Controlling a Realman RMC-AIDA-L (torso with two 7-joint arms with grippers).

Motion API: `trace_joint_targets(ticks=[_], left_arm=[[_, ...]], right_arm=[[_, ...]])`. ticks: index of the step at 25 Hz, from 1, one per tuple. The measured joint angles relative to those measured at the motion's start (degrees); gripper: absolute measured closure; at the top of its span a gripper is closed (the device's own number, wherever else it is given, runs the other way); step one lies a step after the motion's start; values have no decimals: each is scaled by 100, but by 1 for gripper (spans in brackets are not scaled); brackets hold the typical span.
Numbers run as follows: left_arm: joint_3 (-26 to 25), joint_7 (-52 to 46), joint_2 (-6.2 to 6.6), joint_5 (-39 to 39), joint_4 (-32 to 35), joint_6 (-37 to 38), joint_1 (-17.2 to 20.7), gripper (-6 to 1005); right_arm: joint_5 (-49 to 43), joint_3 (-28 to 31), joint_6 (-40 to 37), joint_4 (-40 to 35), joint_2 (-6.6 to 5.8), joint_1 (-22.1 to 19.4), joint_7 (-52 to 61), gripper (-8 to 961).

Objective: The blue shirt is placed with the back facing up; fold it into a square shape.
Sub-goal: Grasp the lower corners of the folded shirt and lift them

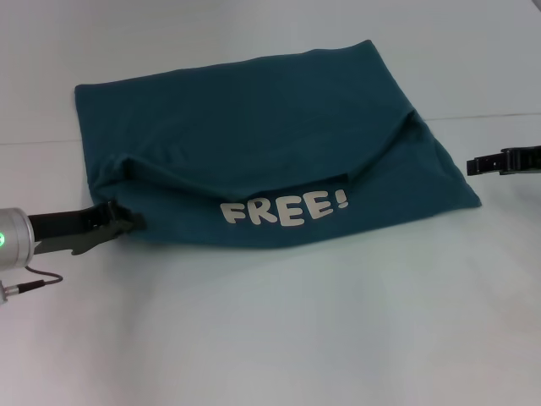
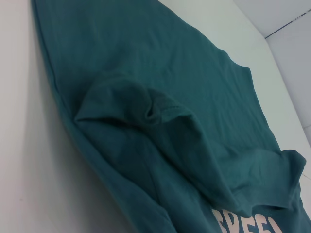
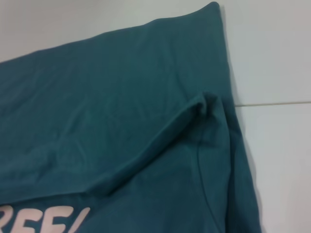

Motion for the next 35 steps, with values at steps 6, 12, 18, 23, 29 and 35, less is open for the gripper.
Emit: trace_joint_targets(ticks=[6, 12, 18, 23, 29, 35], left_arm=[[-9, -2, -15, -1, 30, 5, 7, 990], [-9, -2, -39, 0, 57, 8, 9, 989], [-9, -2, -61, 1, 59, 11, 9, 987], [-9, -2, -62, 1, 59, 9, 9, 986], [-8, -2, -62, 1, 49, 9, 10, 985], [-8, -4, -71, 1, 51, 4, 39, 983]], right_arm=[[-30, -244, 744, 424, 159, 14, -4, 280], [-57, -255, 1291, 821, 224, 111, 30, 280], [-61, -385, 1678, 995, 326, 160, -13, 291], [-62, -686, 2009, 1246, 379, 256, -15, 298], [-61, -847, 2163, 1339, 393, 312, 20, 307], [112, -775, 2087, 1149, 403, 231, 37, 377]])
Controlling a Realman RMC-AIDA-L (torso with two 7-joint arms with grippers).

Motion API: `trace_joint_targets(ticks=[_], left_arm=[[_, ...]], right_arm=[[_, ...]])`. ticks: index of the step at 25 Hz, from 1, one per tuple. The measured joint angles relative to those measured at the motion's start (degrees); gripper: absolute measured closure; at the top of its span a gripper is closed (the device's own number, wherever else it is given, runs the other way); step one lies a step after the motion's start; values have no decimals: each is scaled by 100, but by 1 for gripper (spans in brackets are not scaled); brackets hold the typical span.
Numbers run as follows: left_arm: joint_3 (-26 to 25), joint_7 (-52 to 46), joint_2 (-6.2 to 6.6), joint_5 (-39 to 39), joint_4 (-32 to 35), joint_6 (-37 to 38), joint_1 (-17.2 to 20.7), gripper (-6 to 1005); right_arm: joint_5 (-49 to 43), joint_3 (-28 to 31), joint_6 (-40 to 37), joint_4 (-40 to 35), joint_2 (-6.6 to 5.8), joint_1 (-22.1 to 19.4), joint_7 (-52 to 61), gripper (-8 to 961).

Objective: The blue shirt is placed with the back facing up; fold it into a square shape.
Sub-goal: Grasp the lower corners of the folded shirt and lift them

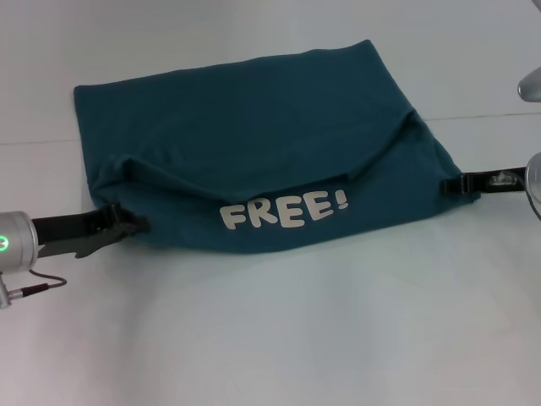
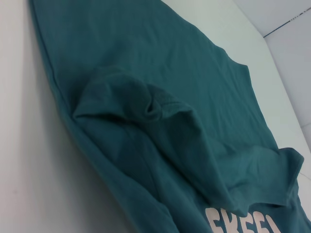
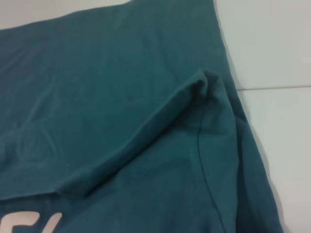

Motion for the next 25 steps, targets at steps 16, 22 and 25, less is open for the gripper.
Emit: trace_joint_targets(ticks=[16, 22, 25], left_arm=[[57, -58, 192, 95, 146, 478, 79, 979], [58, -263, 406, 580, 571, 1368, 269, 978], [53, -323, 417, 782, 756, 1647, 332, 977]], right_arm=[[-15, 29, -1654, -1000, -66, -239, 566, 933], [-14, 184, -3534, -2344, -57, -671, 1086, 933], [-37, 357, -4411, -2539, -63, -734, 1204, 933]])
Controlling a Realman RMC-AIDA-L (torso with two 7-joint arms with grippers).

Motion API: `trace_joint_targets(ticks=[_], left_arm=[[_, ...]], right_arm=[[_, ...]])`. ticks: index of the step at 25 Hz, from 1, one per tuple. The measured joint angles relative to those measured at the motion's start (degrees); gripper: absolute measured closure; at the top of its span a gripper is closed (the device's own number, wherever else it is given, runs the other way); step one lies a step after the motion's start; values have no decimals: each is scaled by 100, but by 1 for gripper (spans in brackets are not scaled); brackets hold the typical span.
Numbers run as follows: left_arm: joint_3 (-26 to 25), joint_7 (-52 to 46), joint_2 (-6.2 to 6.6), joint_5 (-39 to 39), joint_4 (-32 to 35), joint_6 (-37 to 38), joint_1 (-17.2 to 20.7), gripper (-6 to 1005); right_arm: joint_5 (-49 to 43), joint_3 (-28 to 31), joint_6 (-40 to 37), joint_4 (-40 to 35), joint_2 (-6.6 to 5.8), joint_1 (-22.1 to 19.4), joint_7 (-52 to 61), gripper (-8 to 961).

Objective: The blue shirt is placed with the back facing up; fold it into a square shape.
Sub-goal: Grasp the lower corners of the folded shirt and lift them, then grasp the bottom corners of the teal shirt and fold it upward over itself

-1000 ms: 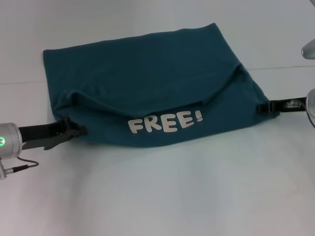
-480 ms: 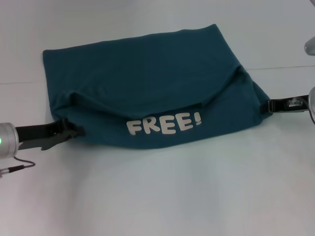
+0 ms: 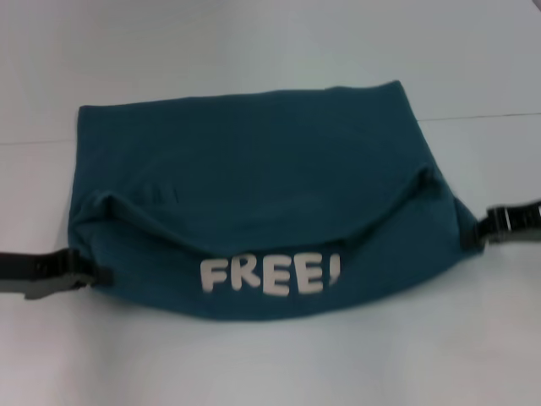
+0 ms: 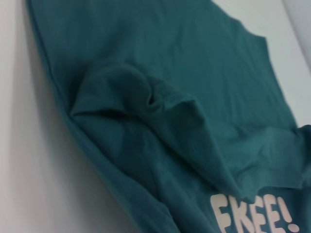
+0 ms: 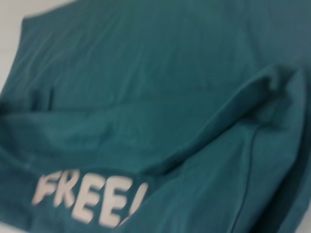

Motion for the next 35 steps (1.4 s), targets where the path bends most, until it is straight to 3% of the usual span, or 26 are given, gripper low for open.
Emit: trace_joint_targets(ticks=[10, 17, 24, 29, 35], left_arm=[[6, -241, -94, 388, 910, 1397, 592, 975], [-27, -407, -318, 606, 1640, 2150, 1042, 973], [-130, -381, -357, 674, 1851, 2573, 1207, 971], [-654, -162, -223, 550, 1885, 3030, 1016, 970], [-1132, -342, 140, 548, 1780, 3183, 545, 968]], right_arm=[[-5, 235, -1587, -24, 45, -369, 59, 932], [-8, 235, -2035, -29, -9, -592, -42, 932], [19, 317, -2231, 43, -27, -674, -339, 932], [439, 1179, -2587, 52, -174, -570, -701, 932], [1080, 1820, -2492, 75, -442, -432, -735, 933]])
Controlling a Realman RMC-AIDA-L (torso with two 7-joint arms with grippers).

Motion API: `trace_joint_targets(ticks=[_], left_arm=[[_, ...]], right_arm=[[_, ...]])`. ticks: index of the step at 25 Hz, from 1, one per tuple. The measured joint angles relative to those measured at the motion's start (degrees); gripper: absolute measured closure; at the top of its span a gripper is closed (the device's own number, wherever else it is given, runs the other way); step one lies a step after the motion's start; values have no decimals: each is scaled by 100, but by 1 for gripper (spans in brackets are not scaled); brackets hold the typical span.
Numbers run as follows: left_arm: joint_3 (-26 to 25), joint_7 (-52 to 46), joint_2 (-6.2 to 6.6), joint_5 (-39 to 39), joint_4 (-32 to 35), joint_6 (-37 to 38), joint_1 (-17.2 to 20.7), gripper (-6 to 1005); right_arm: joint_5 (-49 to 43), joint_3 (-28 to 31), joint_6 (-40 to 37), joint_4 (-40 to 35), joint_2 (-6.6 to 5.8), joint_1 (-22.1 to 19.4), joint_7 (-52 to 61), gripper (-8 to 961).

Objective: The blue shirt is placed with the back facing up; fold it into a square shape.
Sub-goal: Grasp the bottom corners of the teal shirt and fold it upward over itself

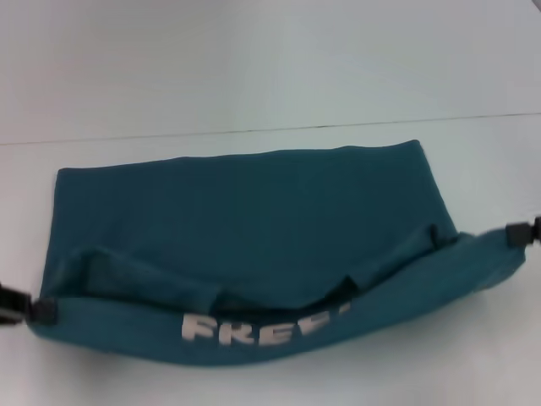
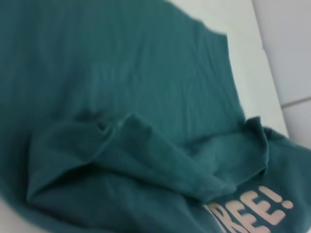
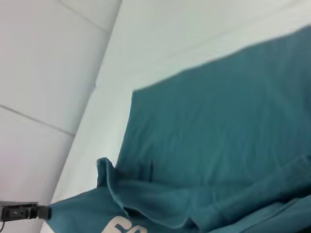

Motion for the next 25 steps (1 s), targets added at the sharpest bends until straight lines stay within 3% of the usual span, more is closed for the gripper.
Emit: trace_joint_targets(ticks=[4, 8, 16, 25], left_arm=[[-213, -220, 168, 9, -239, -11, -314, 967], [-230, -494, 276, 41, -434, -205, -588, 967], [-108, -771, 313, 268, -972, -1179, -931, 965], [-105, -848, 193, 315, -1215, -2214, -1268, 962]], right_arm=[[37, 87, 295, 64, -64, 83, 34, 933], [175, 356, 864, 87, -44, 88, 83, 933], [248, 278, 2216, 819, 14, 168, -62, 933], [309, -99, 4149, 1102, 504, 529, -238, 932]])
